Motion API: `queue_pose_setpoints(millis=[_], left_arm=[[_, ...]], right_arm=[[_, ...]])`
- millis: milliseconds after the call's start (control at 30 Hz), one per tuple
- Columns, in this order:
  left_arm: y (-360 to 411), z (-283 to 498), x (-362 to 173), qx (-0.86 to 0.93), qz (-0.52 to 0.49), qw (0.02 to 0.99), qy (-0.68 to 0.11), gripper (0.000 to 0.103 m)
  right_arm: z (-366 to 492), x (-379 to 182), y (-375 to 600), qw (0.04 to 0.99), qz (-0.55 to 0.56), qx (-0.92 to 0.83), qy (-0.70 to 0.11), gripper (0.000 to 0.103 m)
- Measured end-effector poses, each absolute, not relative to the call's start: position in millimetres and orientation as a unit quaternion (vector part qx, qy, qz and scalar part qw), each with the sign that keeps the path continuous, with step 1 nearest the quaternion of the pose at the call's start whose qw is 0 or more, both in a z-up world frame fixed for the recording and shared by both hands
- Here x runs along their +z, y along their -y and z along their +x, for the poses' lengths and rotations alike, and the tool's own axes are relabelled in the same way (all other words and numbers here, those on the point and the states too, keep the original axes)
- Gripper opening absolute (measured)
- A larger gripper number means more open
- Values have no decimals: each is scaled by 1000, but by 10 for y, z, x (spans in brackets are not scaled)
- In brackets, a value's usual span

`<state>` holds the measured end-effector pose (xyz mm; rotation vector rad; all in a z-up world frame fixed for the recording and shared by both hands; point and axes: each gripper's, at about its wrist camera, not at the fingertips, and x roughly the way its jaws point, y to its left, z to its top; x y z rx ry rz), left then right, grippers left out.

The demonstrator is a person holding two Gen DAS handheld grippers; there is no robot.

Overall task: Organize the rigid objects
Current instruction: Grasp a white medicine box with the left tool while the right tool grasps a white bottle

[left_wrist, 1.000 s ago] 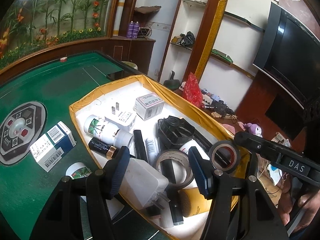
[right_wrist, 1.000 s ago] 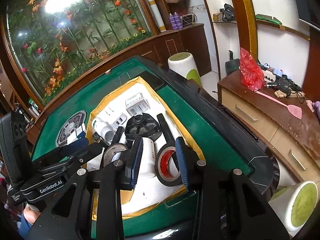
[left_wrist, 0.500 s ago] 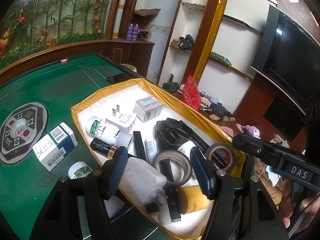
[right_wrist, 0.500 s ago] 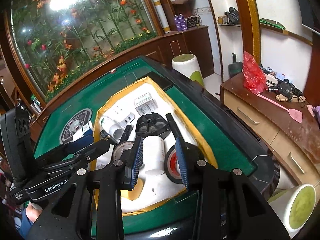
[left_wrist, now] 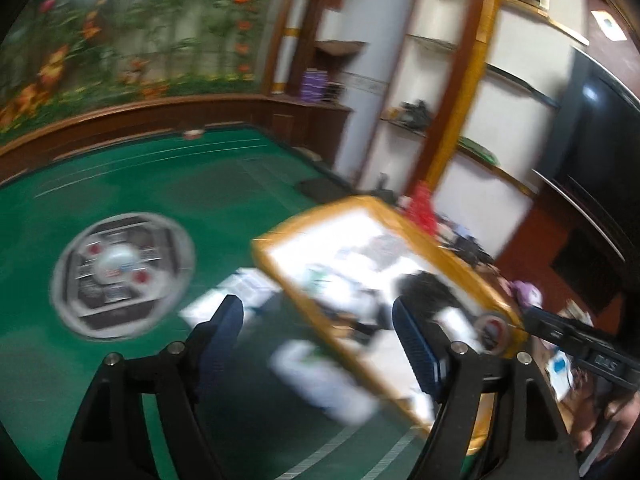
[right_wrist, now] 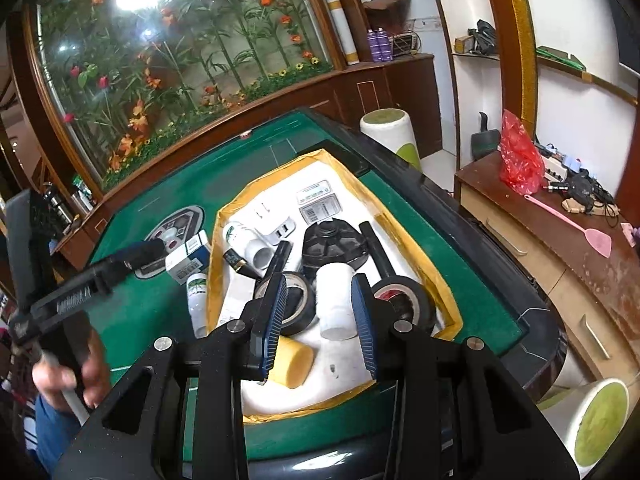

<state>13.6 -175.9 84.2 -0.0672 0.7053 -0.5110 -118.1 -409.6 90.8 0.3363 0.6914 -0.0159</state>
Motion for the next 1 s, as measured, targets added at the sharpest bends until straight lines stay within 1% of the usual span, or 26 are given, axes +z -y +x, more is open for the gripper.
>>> queue_pose_setpoints(millis=[100,200,367,500,633,667,700,733,767,867,1000], left_arm=[[1481,378,731,-218,-43,901,-372,78],[1391,591,606,-192,-33,897,-396,78],[1633,778,459,-196,27,886,-418,78],[1855,847,378,-200,70,882,-421,78],[1964,958,290,-202,83,879,-424,76],[1970,974,264,-205,80,877,-426,65],[1964,985,241,-207,77,875,-431,47],[1950,985,216,-205,77,872,-438,43],[1926,973,208,-197,80,873,-440,36],[1793,896,218,-172,81,873,-448,35],[1462,669,225,-138,54,865,-479,35]], right_arm=[[-1165,881,4066,926,164,0,-341,33],[-1141,831,4033,923,164,11,-347,33],[-1121,777,3978,921,163,23,-353,33],[-1126,771,3977,921,161,23,-354,33],[-1127,765,3963,920,158,23,-358,33],[-1122,763,3945,920,157,25,-359,33],[-1115,768,3931,920,156,27,-359,33],[-1105,772,3907,920,154,30,-360,33],[-1089,777,3864,919,151,36,-362,33],[-1023,784,3697,916,138,65,-370,33],[-871,774,3403,905,117,122,-390,33]])
